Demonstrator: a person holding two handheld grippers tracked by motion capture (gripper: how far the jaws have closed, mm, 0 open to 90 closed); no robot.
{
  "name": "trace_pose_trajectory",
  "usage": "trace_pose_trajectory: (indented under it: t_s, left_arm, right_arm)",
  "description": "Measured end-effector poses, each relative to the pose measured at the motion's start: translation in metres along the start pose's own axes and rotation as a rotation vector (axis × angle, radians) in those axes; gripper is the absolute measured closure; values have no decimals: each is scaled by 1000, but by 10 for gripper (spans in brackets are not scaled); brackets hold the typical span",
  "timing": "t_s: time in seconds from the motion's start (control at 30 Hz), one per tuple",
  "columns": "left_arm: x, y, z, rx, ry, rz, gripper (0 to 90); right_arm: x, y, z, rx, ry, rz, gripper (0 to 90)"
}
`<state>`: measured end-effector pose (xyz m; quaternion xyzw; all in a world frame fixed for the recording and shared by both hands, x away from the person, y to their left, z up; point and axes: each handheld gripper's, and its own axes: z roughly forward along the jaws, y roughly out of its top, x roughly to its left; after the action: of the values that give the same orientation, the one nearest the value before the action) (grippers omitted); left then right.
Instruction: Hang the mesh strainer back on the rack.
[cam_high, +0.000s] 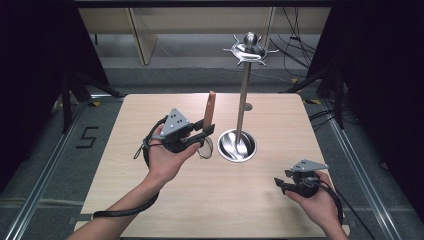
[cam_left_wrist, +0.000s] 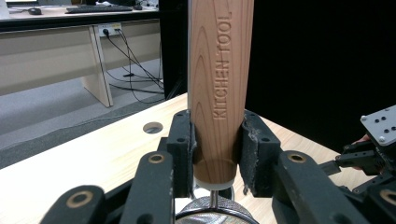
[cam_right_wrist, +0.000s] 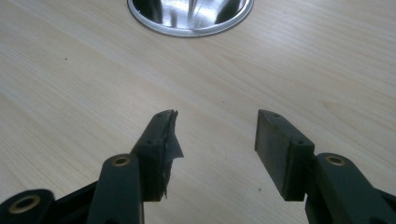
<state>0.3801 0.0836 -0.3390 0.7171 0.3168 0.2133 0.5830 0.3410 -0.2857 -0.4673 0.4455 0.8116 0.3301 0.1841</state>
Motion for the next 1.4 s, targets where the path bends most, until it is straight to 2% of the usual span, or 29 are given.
trace_pose_trajectory:
  t_s: [0.1, 0.13, 0.2, 0.23, 0.33, 0.37, 0.4, 0.6, 0.7, 1.0, 1.03, 1.33, 1.37, 1.4]
  left_arm:
    - [-1, 2, 1, -5, 0, -1, 677]
    - [-1, 2, 1, -4, 2, 0, 677]
    - [-2, 3, 2, -10, 4, -1, 677]
    - [-3, 5, 2, -11, 1, 3, 677]
    - [-4, 6, 4, -19, 2, 0, 677]
    - [-5, 6, 4, -24, 4, 2, 677]
    - [-5, 7, 4, -26, 6, 1, 677]
    - [-7, 9, 5, -34, 13, 5, 677]
    - [-7, 11, 5, -39, 21, 9, 677]
    - [-9, 15, 6, -53, 26, 14, 677]
    - [-10, 16, 7, -57, 26, 16, 677]
    - [-12, 22, 9, -71, 32, 27, 677]
    - [-12, 23, 9, -74, 34, 27, 677]
    - [-12, 23, 9, -74, 34, 27, 677]
  right_arm:
    - [-1, 0, 1, -10, 2, -17, 486]
    - [2, 0, -1, 20, 5, 32, 486]
    - [2, 0, -1, 13, 4, 23, 486]
    - [0, 0, 0, 0, 2, -1, 486]
    - [-1, 0, 0, -2, 7, -4, 486]
    - [2, 0, -1, 14, 5, 25, 486]
    - [1, -1, 1, -6, -3, 6, 486]
    - [2, -1, 0, 0, -2, 13, 486]
    - [-1, -1, 0, -6, -3, -10, 486]
    - [-1, -1, 0, -6, -3, -10, 486]
    - [-2, -1, 1, -14, -3, -22, 486]
    - [-2, -1, 1, -15, -3, -23, 486]
    - [1, -1, 0, -4, 0, 6, 486]
    - [1, -1, 0, -4, 0, 6, 486]
